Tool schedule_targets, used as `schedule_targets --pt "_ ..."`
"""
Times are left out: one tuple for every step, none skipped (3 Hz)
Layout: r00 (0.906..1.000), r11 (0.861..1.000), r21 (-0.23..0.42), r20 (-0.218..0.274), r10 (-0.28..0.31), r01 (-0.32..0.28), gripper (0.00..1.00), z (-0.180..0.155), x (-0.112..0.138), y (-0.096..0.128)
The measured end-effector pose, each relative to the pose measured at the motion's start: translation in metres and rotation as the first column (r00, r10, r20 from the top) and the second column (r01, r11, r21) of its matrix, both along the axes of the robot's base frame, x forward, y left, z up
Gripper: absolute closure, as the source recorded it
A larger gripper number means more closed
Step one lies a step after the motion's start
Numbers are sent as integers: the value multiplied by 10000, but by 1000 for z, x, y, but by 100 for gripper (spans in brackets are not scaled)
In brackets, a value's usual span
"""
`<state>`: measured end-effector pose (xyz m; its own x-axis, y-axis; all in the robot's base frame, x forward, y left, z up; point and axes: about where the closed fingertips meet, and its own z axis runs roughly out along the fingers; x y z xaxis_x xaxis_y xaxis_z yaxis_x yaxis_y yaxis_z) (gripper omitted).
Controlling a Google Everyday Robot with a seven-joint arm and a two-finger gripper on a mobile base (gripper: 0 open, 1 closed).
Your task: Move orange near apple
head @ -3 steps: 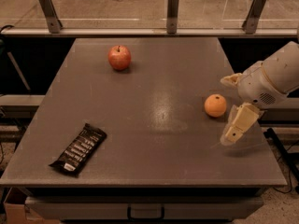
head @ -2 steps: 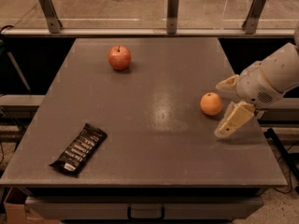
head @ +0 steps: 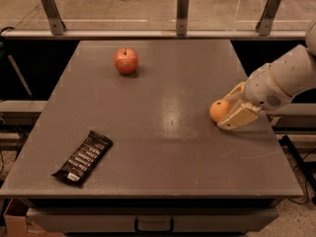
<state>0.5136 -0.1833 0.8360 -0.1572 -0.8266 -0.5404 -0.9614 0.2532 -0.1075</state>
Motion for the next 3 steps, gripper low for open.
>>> schedule_targets --pt "9999 9989 471 -108 -3 8 88 3 1 15" --pt "9961 9967 793 877 113 -183 100 51 11 22" --pt "9960 9963 835 878 149 -223 100 50 13 26"
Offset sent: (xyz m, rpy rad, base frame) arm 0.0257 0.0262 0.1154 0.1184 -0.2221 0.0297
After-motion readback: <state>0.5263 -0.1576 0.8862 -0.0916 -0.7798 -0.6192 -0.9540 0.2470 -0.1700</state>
